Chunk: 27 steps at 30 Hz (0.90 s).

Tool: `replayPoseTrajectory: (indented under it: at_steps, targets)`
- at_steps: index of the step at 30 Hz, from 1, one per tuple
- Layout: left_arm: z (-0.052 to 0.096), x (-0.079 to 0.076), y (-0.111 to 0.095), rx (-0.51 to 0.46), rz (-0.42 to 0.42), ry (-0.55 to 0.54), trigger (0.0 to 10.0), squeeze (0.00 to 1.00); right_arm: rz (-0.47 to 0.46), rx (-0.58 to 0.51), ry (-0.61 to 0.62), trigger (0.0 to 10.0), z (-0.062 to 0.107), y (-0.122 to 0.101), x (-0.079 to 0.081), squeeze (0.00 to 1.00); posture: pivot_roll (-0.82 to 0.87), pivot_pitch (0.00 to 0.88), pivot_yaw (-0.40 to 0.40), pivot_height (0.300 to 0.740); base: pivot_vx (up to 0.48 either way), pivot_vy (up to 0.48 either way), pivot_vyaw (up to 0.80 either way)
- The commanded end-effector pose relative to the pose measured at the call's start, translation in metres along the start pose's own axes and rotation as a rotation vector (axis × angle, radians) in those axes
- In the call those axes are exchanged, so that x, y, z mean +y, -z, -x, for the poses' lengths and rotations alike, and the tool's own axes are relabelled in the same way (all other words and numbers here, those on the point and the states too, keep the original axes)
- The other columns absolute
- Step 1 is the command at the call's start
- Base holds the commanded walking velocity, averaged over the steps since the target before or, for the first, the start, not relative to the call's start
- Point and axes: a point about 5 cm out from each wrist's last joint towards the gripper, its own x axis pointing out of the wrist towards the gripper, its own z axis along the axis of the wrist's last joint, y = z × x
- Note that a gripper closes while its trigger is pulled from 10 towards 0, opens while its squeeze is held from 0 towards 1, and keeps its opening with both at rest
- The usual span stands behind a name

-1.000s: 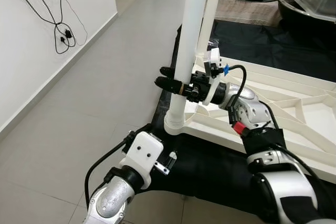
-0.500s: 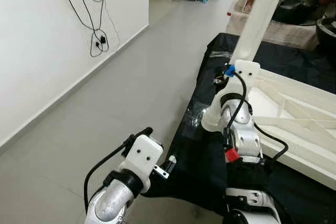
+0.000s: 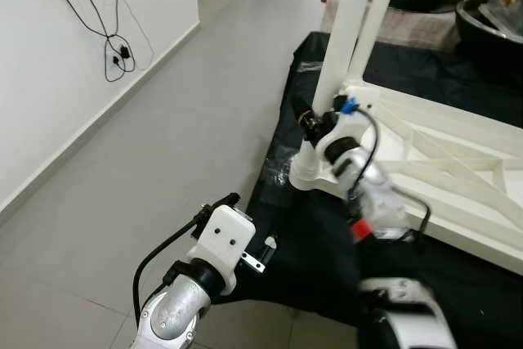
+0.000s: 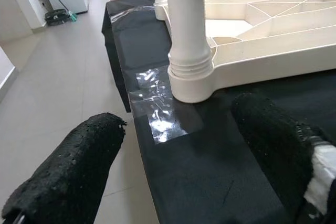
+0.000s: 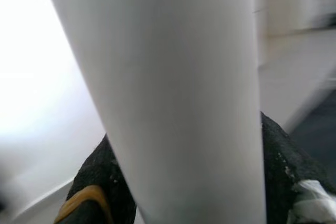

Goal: Building children table

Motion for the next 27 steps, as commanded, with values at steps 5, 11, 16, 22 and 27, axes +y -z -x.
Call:
replayPoseTrajectory:
  at_steps: [5,11,16,22,27]
  targets:
    - [0.001,-0.002,0.003,0.009,-0.001,0.004,10.0,0.0,-0.054,0.147,-0.548,10.0,0.006,0.006,0.023,0.0,0.16,0.087,-0.062,0.74,0.0,0.0,0.0]
    - [0.001,-0.002,0.002,0.007,-0.003,0.003,10.0,0.0,-0.052,0.176,-0.695,10.0,0.0,0.008,0.027,0.0,0.17,0.087,-0.066,0.74,0.0,0.0,0.0]
    - [0.001,-0.002,0.001,0.007,-0.004,0.004,10.0,0.0,-0.067,0.157,-0.723,0.0,-0.012,0.009,0.036,0.0,0.17,0.092,-0.069,0.74,0.0,0.0,0.0]
    - [0.001,-0.002,0.001,0.007,-0.004,0.003,10.0,0.0,-0.066,0.113,-0.671,0.0,-0.015,0.01,0.04,0.0,0.17,0.097,-0.071,0.74,0.0,0.0,0.0]
    - [0.001,-0.003,0.002,0.007,-0.001,0.003,10.0,0.0,0.031,0.076,-0.038,0.0,-0.027,0.015,0.018,0.0,0.15,0.105,-0.067,0.74,0.0,0.0,0.0]
